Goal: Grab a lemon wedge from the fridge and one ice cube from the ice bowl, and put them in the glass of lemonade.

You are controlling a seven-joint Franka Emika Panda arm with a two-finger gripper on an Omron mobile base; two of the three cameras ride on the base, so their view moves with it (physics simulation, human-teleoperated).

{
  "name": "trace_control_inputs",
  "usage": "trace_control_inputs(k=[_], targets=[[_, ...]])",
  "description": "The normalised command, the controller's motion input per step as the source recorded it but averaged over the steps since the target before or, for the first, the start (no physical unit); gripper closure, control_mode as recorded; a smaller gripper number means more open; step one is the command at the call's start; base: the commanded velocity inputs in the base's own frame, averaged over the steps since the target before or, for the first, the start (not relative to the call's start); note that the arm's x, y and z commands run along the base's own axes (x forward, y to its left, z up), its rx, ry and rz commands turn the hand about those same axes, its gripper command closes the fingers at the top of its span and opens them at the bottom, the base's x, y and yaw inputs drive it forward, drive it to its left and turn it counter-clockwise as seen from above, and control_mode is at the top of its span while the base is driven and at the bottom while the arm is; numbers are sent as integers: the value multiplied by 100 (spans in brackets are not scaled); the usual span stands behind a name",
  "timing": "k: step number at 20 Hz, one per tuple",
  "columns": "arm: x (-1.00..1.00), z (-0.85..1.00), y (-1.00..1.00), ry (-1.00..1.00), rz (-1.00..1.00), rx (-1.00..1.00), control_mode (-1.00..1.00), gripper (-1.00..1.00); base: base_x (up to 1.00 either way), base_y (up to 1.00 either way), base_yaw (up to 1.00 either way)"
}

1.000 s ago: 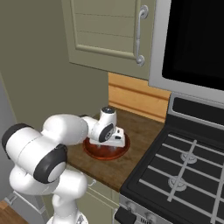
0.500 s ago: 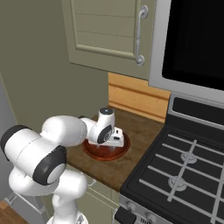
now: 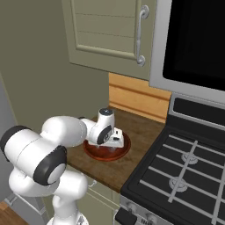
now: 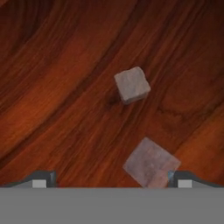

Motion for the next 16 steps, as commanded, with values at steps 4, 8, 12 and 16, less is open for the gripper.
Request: trace_control_inputs(k=[4,8,12,16], targets=[[0,-3,0,0,0,0,-100,-100,0,0,0],[0,0,0,0,0,0,-100,-100,0,0,0],[0,0,0,0,0,0,-100,-100,0,0,0],[0,0,0,0,0,0,-100,-100,0,0,0]])
